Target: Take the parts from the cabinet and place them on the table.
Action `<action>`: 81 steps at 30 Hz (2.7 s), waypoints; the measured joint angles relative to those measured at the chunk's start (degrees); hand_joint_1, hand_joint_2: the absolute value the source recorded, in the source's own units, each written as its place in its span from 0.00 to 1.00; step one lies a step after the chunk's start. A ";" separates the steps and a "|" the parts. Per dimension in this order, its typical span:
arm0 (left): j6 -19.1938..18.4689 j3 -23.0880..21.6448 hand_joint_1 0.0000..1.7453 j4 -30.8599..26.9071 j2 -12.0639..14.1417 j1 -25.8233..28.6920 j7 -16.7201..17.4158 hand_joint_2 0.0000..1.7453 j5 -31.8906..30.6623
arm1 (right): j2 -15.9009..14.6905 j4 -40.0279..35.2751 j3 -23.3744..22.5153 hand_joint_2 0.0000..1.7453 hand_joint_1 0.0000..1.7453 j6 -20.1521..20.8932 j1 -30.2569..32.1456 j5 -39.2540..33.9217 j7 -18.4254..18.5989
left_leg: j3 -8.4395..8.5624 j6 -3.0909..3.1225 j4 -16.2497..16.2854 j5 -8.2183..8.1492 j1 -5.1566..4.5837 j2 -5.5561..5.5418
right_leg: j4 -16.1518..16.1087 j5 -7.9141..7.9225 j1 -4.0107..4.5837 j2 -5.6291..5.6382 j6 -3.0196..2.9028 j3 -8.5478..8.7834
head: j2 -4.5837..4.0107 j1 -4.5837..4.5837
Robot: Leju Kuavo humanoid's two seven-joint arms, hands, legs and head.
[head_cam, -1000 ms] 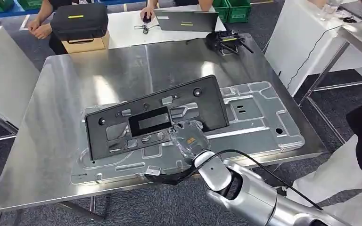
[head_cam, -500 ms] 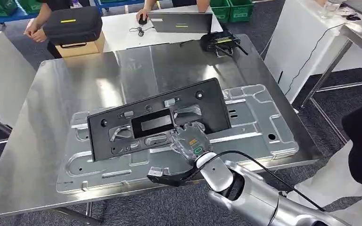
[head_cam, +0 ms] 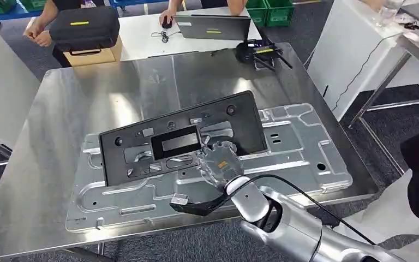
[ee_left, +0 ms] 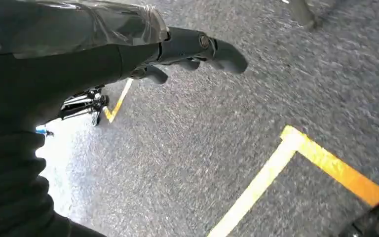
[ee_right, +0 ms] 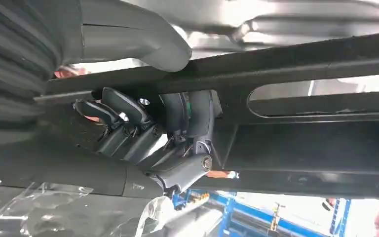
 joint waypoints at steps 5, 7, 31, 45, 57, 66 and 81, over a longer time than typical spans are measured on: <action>1.09 0.00 0.00 0.00 0.00 0.02 -1.27 1.00 -1.23 | -0.26 0.02 0.00 1.00 1.00 0.02 0.77 0.11 0.39 | 0.49 0.08 0.06 -0.47 0.36 -0.07 | 14.62 -4.13 -0.43 -0.05 1.00 -9.08 | 0.00 0.02; 1.66 -0.11 0.00 0.00 0.00 -0.05 -2.84 1.00 -2.18 | -0.55 0.02 -0.02 1.00 1.00 0.02 0.89 0.22 0.70 | 0.80 -0.58 0.47 -0.99 0.78 -0.15 | 6.60 1.24 -0.86 -0.22 1.59 -5.91 | 0.00 0.02; 2.25 -0.33 0.00 0.00 0.33 0.28 -2.19 0.00 -3.12 | -1.25 -0.48 -1.40 0.00 0.00 -0.37 2.56 0.57 1.31 | 0.79 -0.66 1.35 -1.66 0.72 -0.11 | 1.20 1.00 -1.15 -0.19 1.46 -2.54 | 0.00 -0.17; 1.36 -0.17 0.00 0.00 0.57 0.55 -3.72 0.00 -1.16 | -1.33 -0.61 -1.62 0.00 0.00 -0.63 3.11 0.22 0.87 | 0.92 -1.20 2.56 -2.95 -0.67 -0.20 | -2.96 5.29 0.14 -0.49 -1.57 -1.29 | 0.00 -0.20; 0.90 -0.13 0.00 0.00 0.59 0.27 -3.92 0.00 -0.98 | -1.29 -0.85 -1.64 0.00 0.00 -0.61 2.74 0.13 0.57 | 5.53 -3.23 0.89 -6.28 0.92 -0.44 | -3.24 8.92 -0.82 -0.71 0.74 -4.47 | 0.00 -0.26; 0.90 -0.11 0.00 0.00 0.66 0.10 -3.94 0.00 -1.01 | -1.38 -0.85 -1.68 0.00 0.00 -0.61 2.74 0.09 0.57 | 2.98 -0.18 0.59 -2.65 0.72 -0.08 | 7.22 -0.87 -1.07 -0.56 1.71 -8.32 | 0.00 -0.02; 0.74 -0.11 0.00 0.00 0.70 -0.04 -4.05 0.00 -1.05 | -1.46 -0.94 -1.75 0.00 0.00 -0.57 2.13 0.09 0.57 | -5.55 -3.90 14.18 -10.15 0.71 -0.04 | -4.63 4.77 0.10 -0.90 -2.35 0.56 | 0.00 -0.24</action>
